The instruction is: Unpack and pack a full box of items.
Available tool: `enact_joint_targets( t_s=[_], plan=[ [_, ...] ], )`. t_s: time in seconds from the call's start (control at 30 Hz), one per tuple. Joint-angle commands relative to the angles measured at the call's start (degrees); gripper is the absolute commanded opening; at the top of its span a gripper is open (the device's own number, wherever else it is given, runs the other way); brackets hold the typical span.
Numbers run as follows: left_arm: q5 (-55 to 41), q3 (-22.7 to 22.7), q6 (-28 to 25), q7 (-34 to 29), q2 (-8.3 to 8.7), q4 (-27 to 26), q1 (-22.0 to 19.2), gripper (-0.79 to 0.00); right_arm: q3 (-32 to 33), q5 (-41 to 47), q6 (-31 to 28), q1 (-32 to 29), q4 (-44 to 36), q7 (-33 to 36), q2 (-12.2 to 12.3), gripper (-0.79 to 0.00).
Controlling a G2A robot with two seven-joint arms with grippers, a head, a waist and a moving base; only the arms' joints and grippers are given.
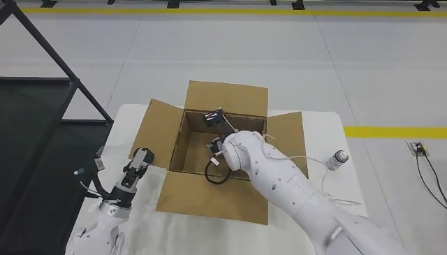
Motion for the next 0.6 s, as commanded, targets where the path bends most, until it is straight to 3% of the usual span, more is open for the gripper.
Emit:
enact_joint_targets(
  t_s=[0.0,0.2,0.27,0.3,0.37,0.47,0.57],
  plan=[
    [0.0,0.0,0.0,0.0,0.0,0.0,0.0,0.0,0.0,0.88,-0.41,0.36,2.22,-0.98,-1.08,0.0],
    [0.0,0.0,0.0,0.0,0.0,0.0,0.0,0.0,-0.04,2.87,-3.52,1.71,8.62,-1.6,-4.0,-0.006],
    [0.0,0.0,0.0,0.0,0.0,0.0,0.0,0.0,0.05,3.25,-4.49,2.16,10.54,-2.16,-4.79,-0.24],
    [0.0,0.0,0.0,0.0,0.0,0.0,0.0,0.0,0.1,3.41,-4.95,2.33,11.43,-2.4,-5.16,-0.28],
    [0.0,0.0,0.0,0.0,0.0,0.0,0.0,0.0,0.22,3.65,-5.59,2.67,13.17,-2.81,-5.83,-0.296],
    [0.0,0.0,0.0,0.0,0.0,0.0,0.0,0.0,0.4,3.89,-6.53,3.04,15.49,-3.28,-6.73,-0.388],
    [0.0,0.0,0.0,0.0,0.0,0.0,0.0,0.0,0.56,3.86,-6.85,3.35,17.45,-3.83,-7.51,-0.394]
  ],
)
